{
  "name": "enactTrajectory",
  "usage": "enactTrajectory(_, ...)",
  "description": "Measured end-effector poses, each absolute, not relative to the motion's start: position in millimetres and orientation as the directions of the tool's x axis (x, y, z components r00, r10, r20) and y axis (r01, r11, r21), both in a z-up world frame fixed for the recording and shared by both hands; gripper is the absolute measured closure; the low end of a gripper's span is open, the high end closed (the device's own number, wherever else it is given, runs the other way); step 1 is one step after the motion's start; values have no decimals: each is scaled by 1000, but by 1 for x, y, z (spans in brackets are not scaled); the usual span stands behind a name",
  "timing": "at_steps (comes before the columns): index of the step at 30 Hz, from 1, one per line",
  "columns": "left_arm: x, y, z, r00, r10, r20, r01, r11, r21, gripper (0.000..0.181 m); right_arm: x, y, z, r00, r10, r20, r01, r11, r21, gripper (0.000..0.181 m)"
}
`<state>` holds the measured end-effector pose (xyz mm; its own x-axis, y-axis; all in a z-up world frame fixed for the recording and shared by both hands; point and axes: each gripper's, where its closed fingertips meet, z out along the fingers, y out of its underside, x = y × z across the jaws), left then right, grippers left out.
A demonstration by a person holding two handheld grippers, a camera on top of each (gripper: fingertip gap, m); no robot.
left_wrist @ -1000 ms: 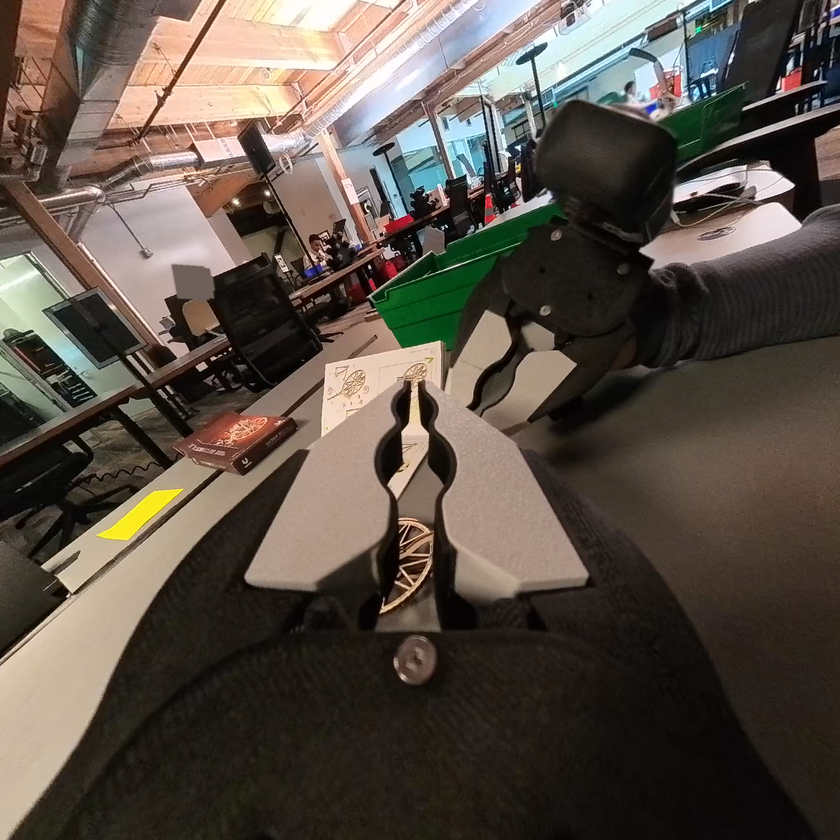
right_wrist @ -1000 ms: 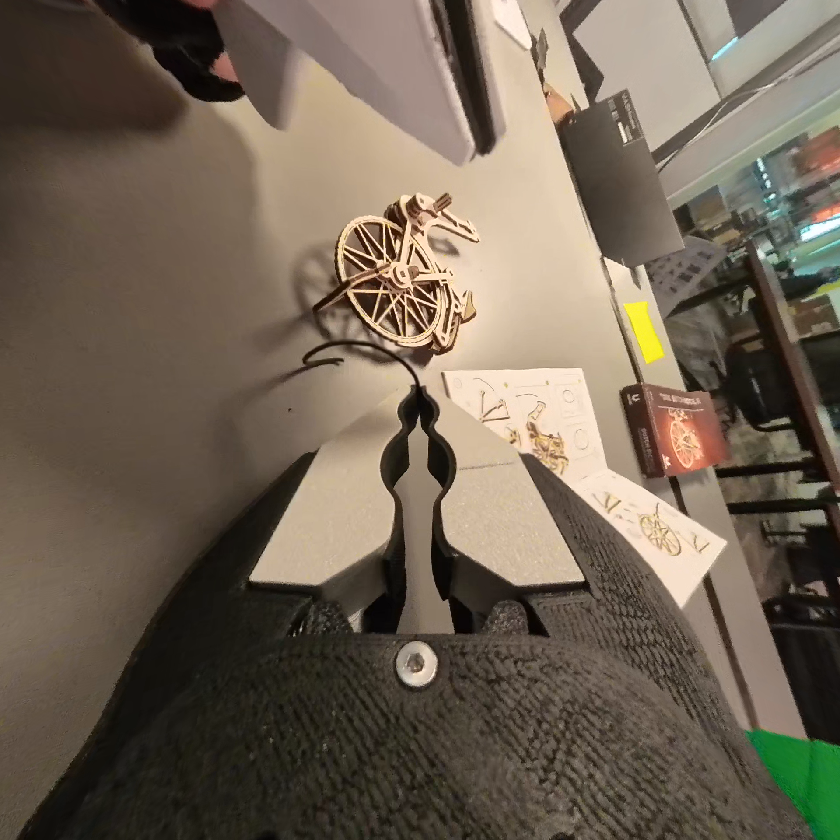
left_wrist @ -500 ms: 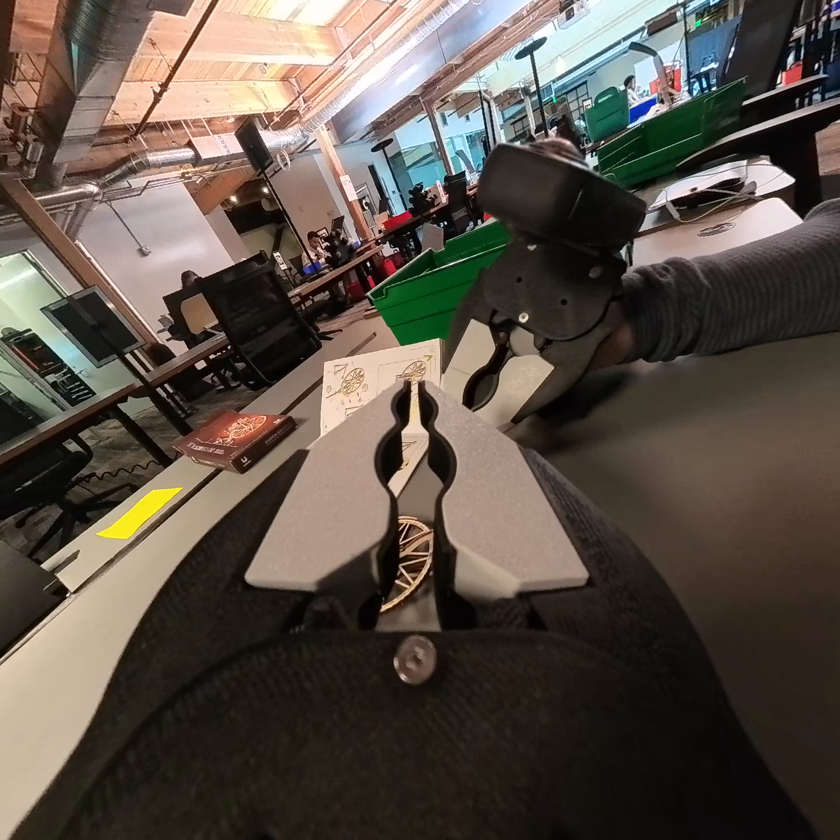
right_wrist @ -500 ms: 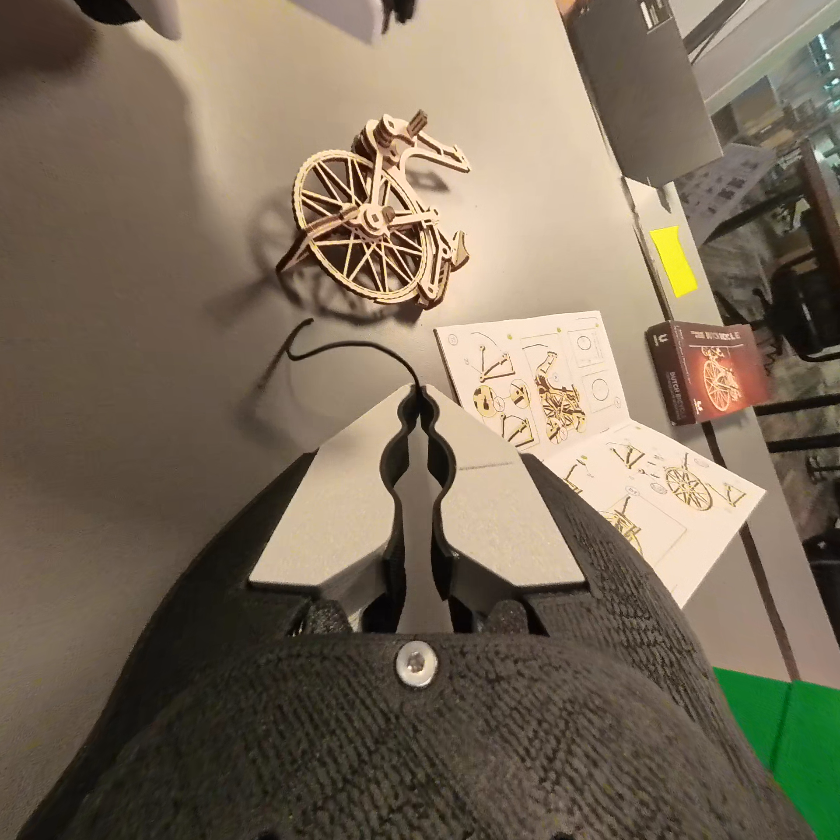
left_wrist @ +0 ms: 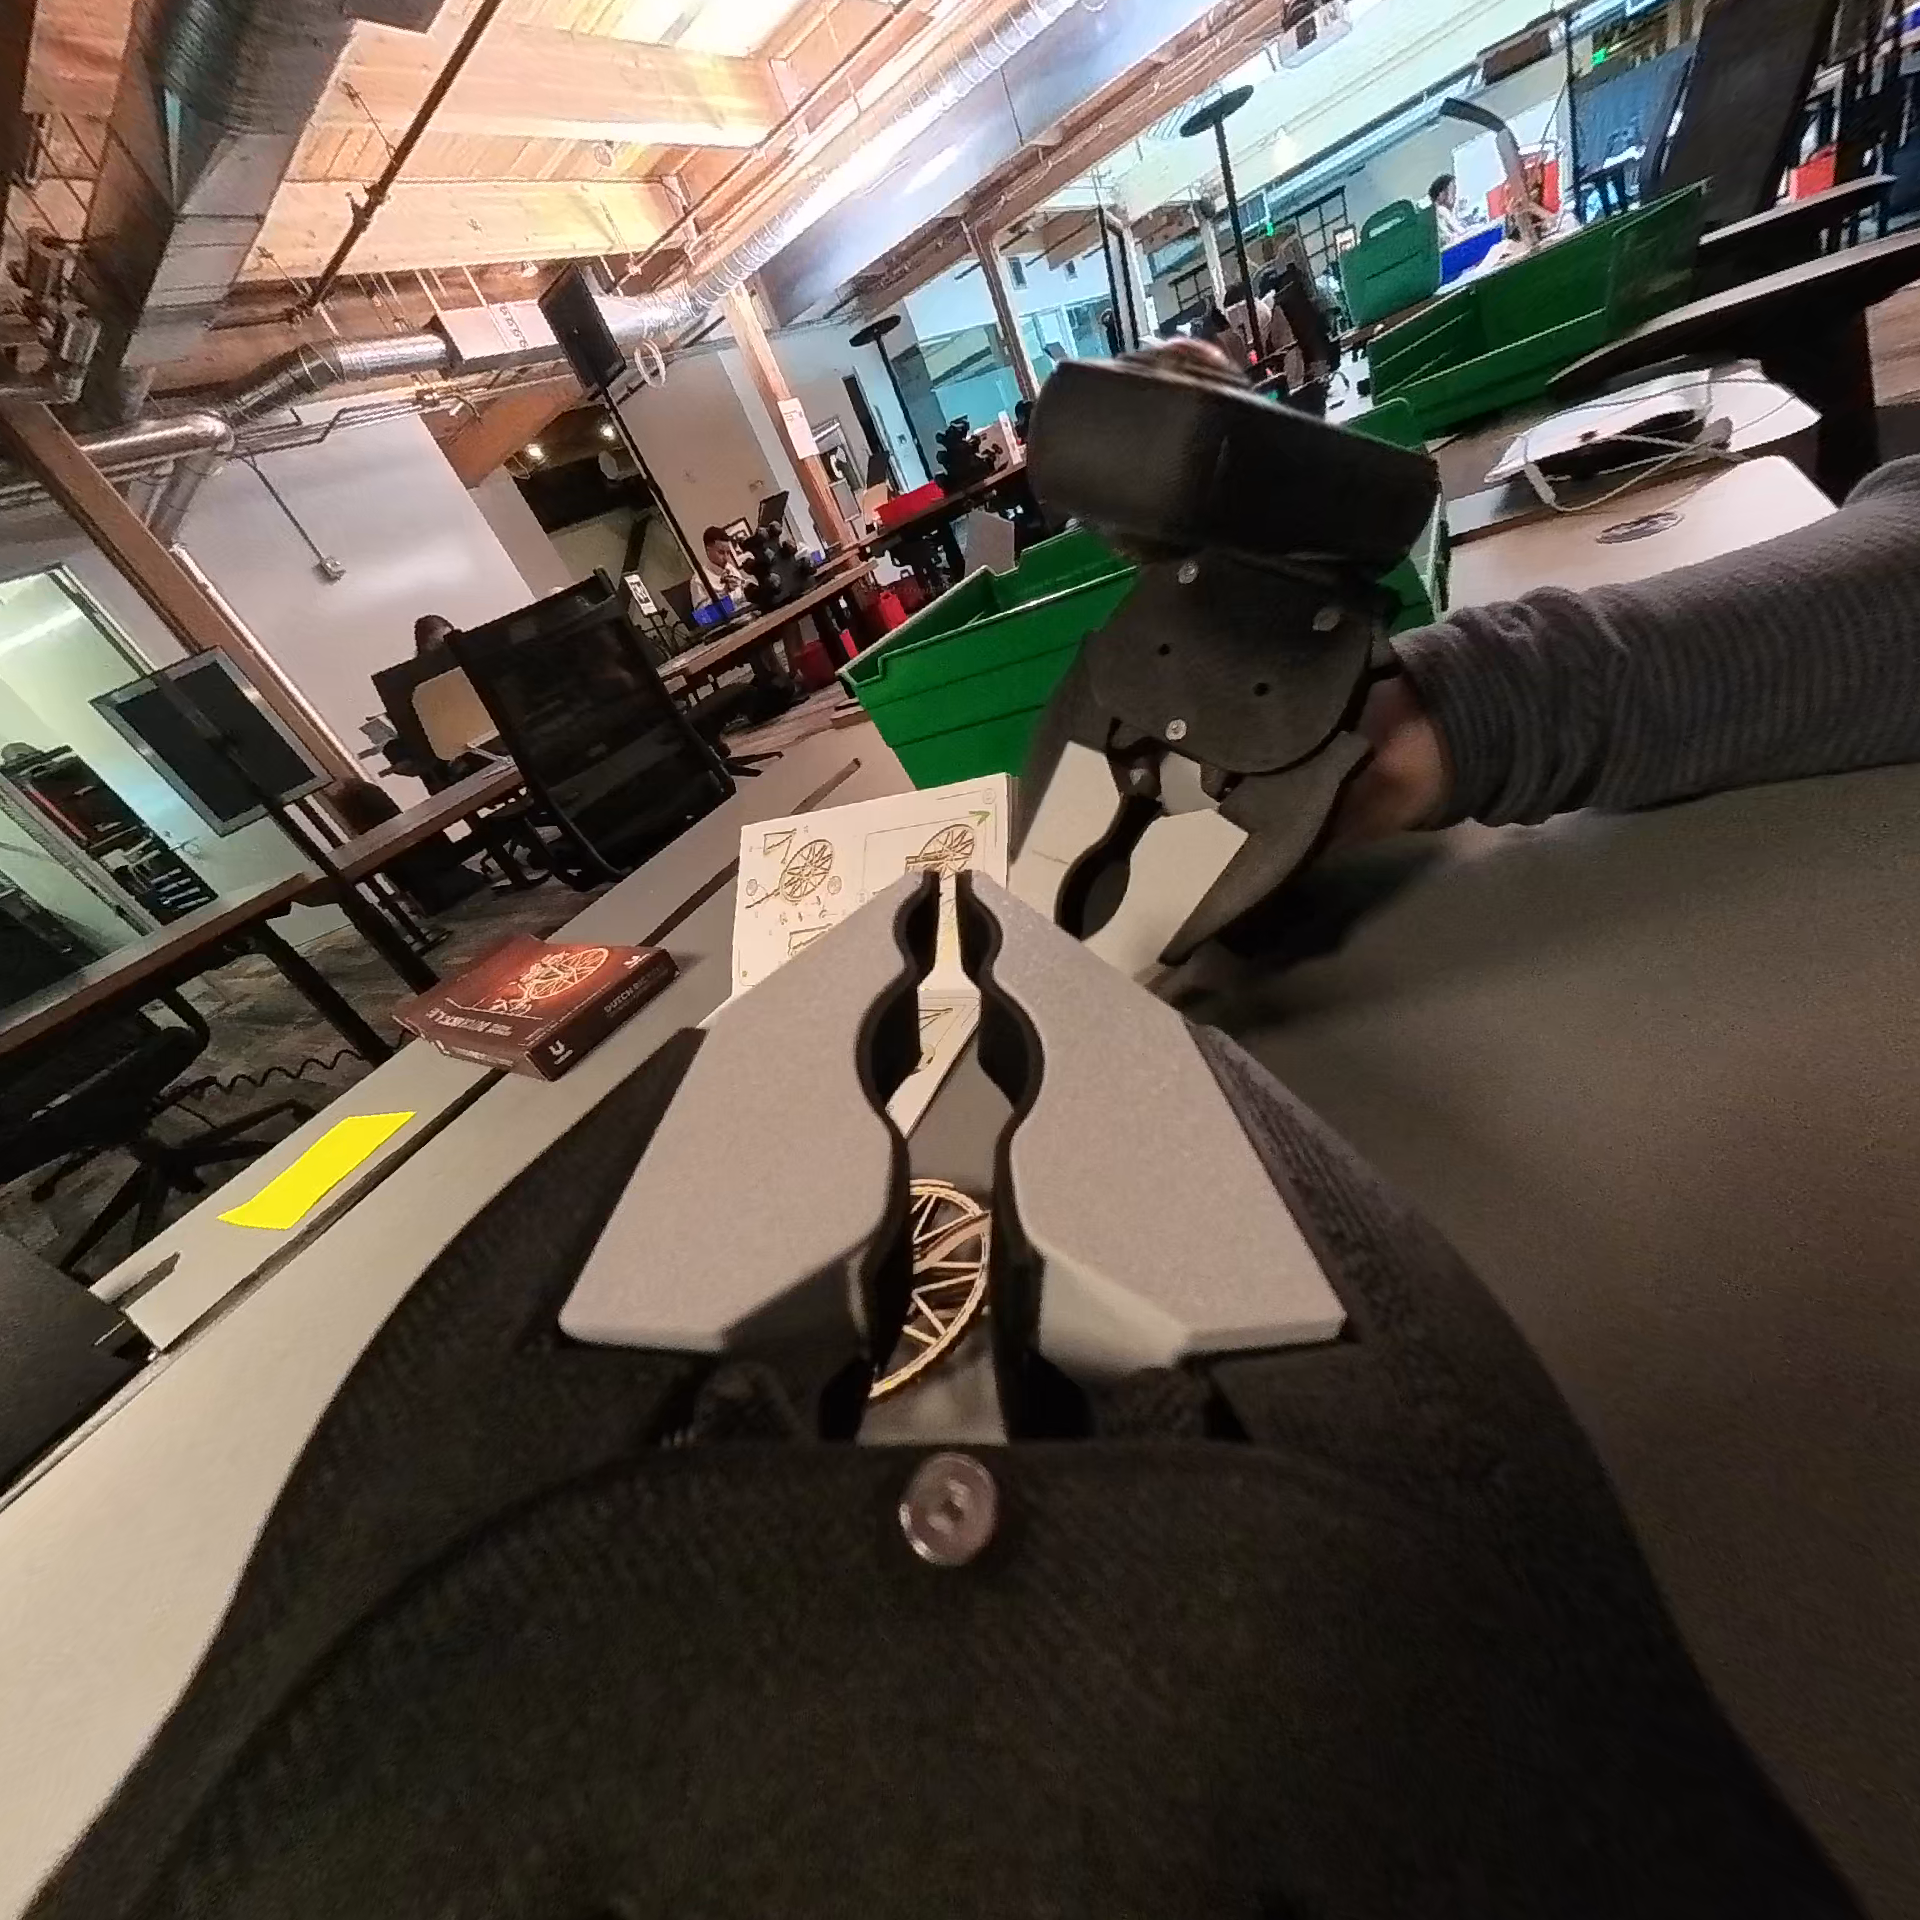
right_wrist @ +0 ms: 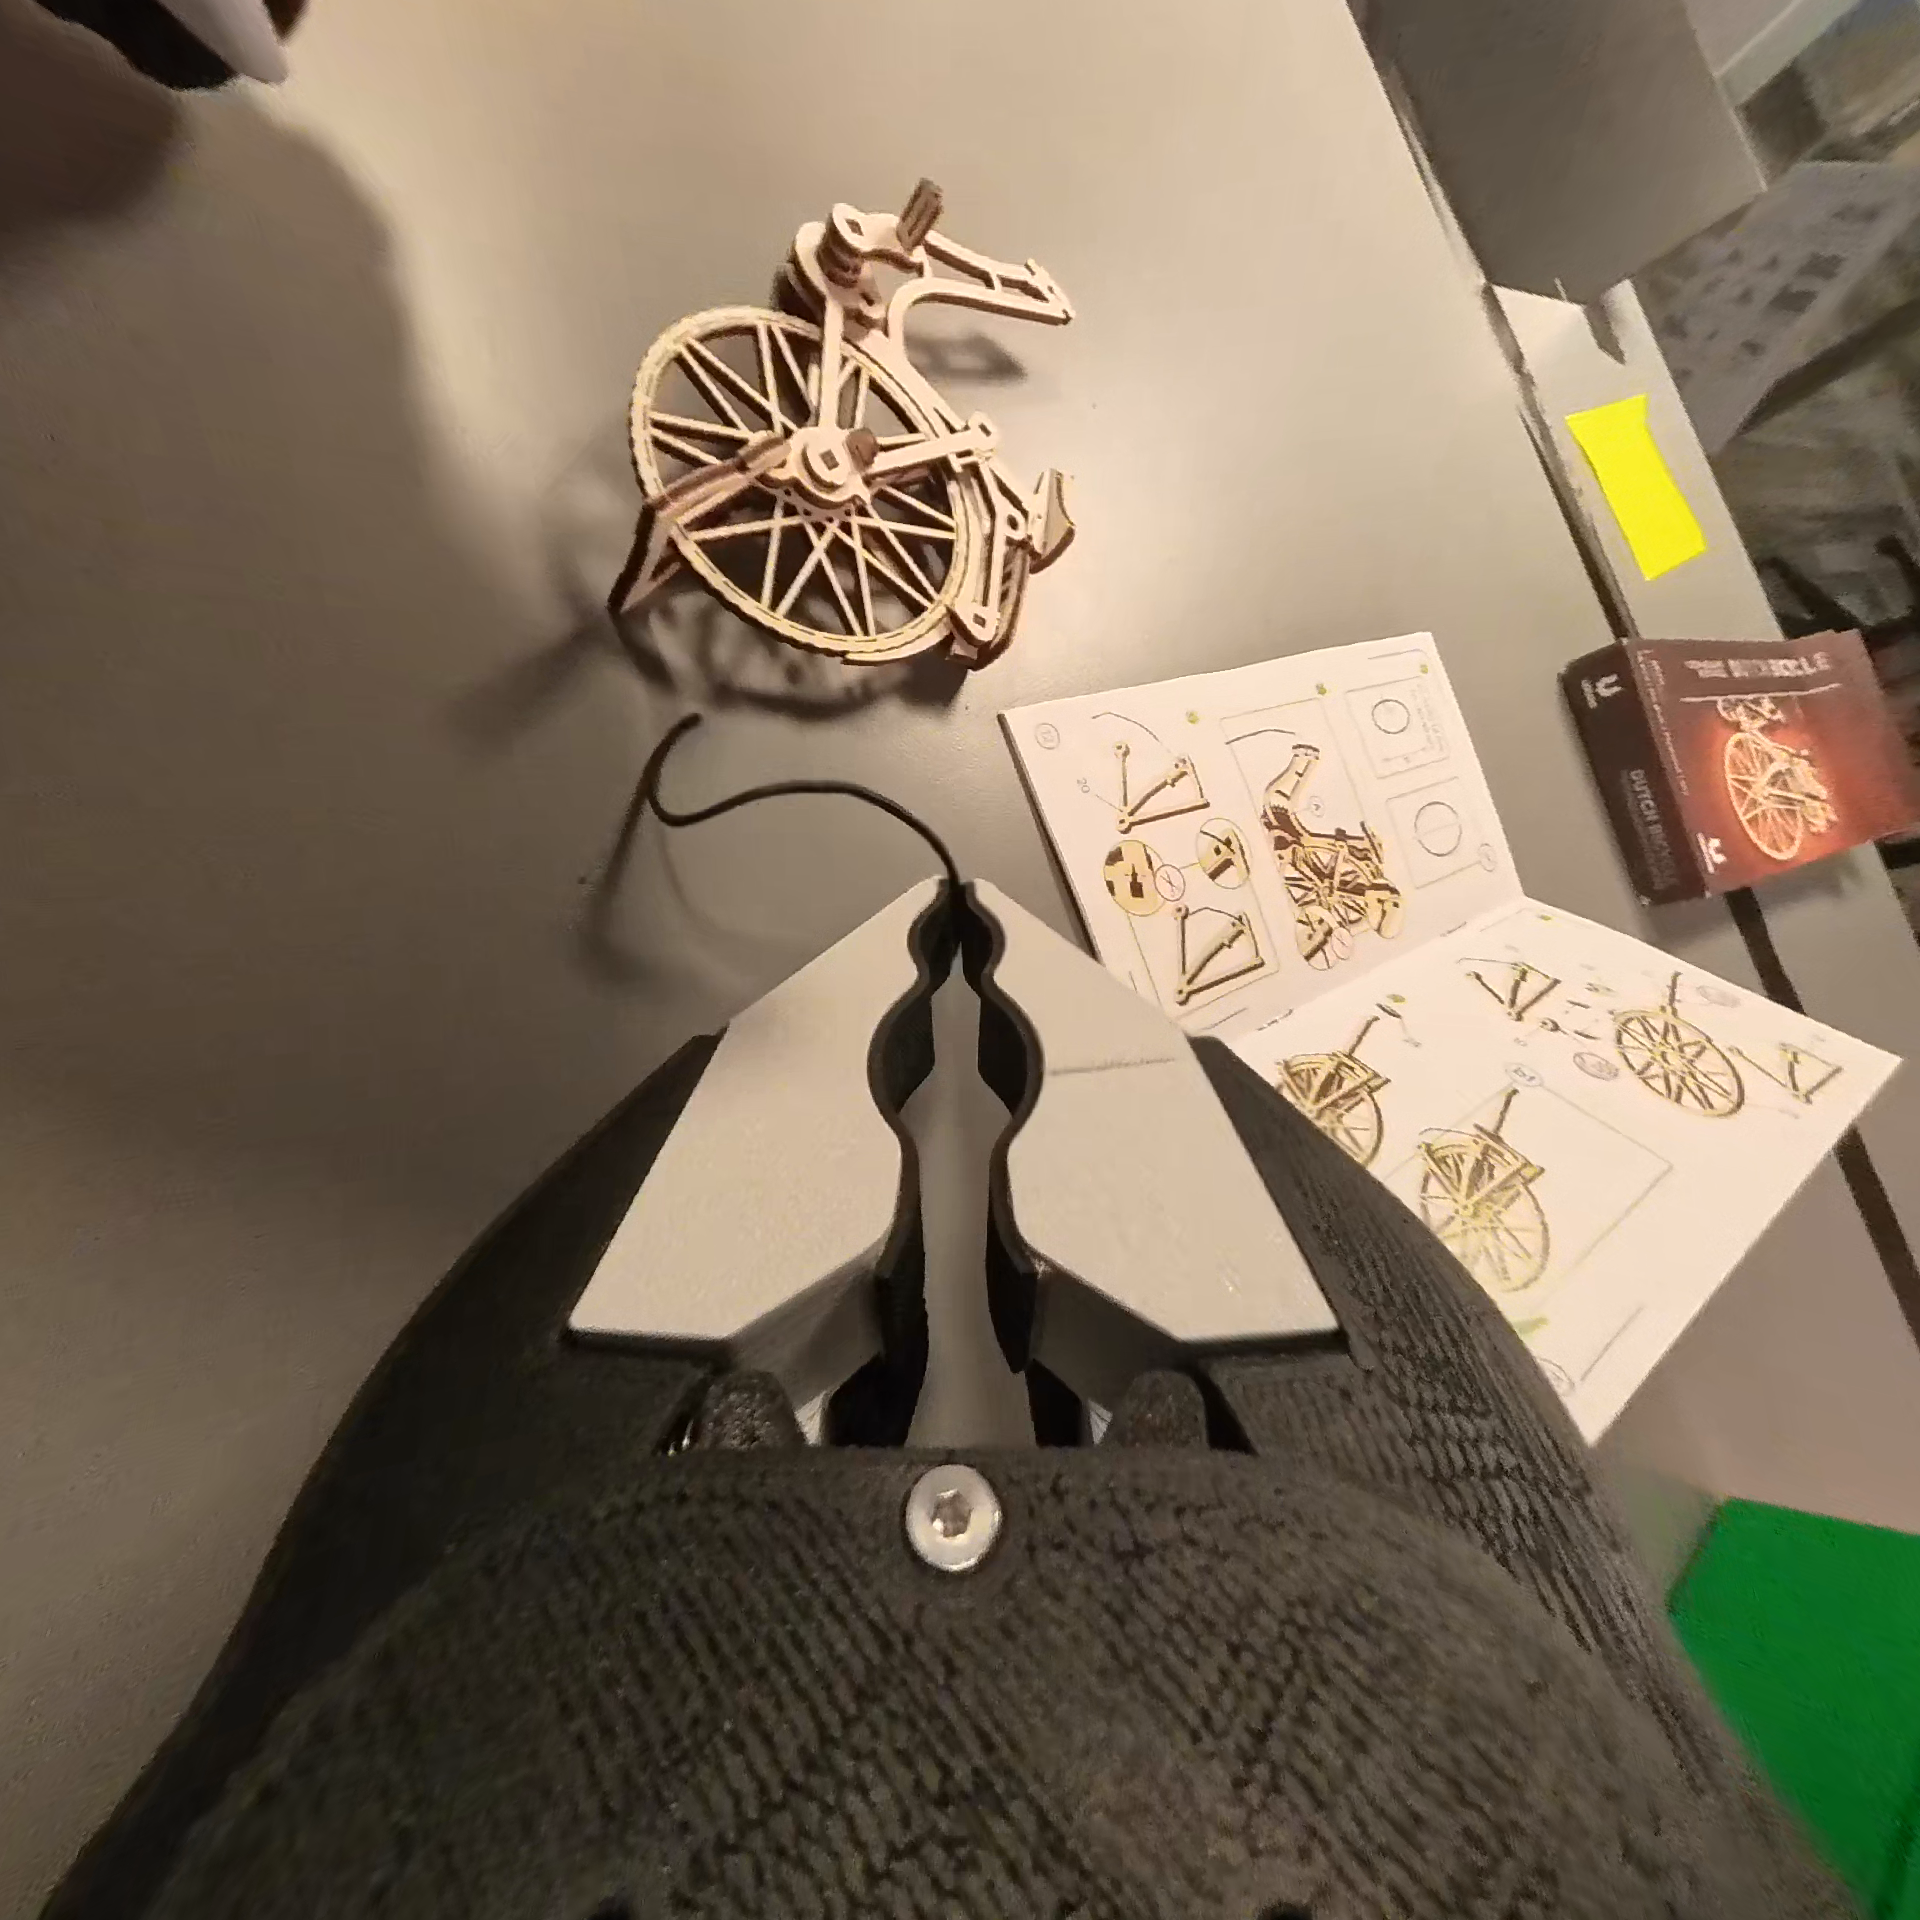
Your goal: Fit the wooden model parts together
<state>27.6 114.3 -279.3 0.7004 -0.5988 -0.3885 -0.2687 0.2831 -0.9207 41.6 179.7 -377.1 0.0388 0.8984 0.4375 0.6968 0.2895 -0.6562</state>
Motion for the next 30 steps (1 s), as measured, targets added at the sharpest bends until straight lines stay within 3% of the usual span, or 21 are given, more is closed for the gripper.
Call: enactTrajectory(30,29,113,-281,692,-604,-395,-280,281,-918,179,47,190,-382,97,912,398,723,210,-658,180)
